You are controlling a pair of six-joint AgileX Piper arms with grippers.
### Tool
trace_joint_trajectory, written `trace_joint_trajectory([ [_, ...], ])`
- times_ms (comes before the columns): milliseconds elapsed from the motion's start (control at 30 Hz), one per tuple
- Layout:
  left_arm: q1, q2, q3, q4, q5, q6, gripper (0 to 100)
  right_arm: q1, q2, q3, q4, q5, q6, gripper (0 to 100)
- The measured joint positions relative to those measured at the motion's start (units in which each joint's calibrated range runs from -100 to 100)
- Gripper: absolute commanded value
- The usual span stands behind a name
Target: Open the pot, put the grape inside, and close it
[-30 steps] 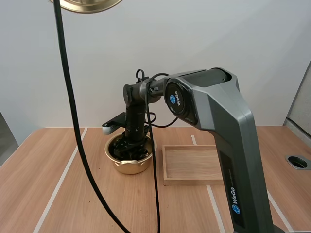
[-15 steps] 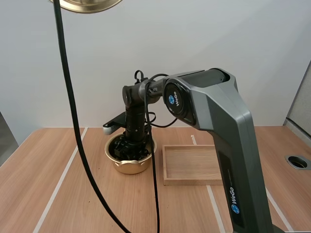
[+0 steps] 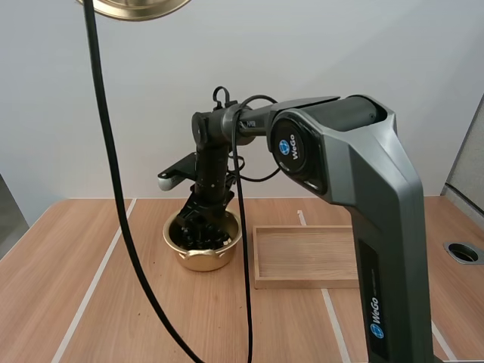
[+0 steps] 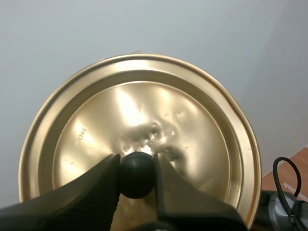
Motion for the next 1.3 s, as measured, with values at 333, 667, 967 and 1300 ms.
trace_joint_trajectory([
  [333,0.0,0.0,0.0,0.0,0.0,-0.44,0,0.0,-6.37,0.0,-0.09,0.0,0.21,100],
  [667,0.0,0.0,0.0,0.0,0.0,-0.63,0,-0.15,-17.7,0.0,-5.09,0.31,3.26,100],
  [967,0.0,0.14,0.0,0.0,4.56,-1.65,0,-5.2,-25.45,0.0,-7.78,7.29,5.05,100],
  [1300,0.0,0.68,3.65,-0.11,4.69,-1.75,0,-14.23,-30.92,0.0,-5.11,8.32,5.25,45],
])
